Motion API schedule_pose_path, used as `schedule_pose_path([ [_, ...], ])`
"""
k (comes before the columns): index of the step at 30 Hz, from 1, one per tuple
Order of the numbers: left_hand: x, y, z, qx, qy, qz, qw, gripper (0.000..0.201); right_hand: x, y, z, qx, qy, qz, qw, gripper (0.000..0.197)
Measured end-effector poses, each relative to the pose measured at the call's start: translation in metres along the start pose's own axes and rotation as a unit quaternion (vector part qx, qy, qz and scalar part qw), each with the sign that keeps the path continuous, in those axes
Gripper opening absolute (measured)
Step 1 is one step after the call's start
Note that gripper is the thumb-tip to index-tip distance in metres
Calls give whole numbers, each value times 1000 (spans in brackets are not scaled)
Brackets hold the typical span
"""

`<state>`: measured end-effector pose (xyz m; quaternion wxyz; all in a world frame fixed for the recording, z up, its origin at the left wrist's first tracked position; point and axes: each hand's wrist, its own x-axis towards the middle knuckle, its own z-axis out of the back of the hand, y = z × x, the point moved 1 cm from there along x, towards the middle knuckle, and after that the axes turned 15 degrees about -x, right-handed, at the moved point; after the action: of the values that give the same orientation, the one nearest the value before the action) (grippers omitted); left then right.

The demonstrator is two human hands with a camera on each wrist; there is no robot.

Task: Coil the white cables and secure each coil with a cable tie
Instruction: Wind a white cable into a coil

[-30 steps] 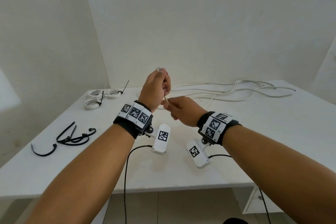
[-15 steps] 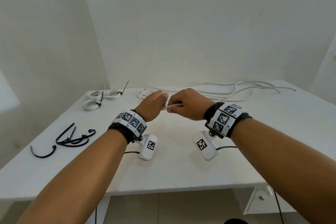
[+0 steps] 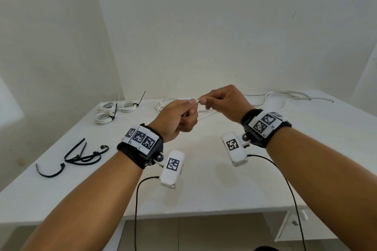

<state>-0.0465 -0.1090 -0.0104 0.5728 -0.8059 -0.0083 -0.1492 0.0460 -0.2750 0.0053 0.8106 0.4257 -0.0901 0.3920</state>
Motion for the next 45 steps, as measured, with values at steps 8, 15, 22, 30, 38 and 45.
schedule_pose_path([
  [8, 5, -15, -22, -135, 35, -67, 988, 25, -9, -2, -30, 67, -3, -11, 998, 58],
  [15, 17, -18, -23, -134, -55, -150, 978, 19, -13, 3, -43, -45, 53, -37, 997, 60],
  [22, 32, -7, -11, -105, -137, -172, 970, 27, -19, 6, -51, -176, 104, 4, 979, 52],
  [30, 27, 14, 16, 216, -145, -115, 959, 84, -29, 7, -48, -286, 186, 60, 938, 30],
  [38, 10, 31, 26, 377, -74, -8, 923, 74, -13, 28, -23, -292, 177, 113, 933, 15],
  [45, -3, 32, 10, 242, -59, 75, 965, 57, 1, 21, 1, -172, 123, 83, 974, 7],
])
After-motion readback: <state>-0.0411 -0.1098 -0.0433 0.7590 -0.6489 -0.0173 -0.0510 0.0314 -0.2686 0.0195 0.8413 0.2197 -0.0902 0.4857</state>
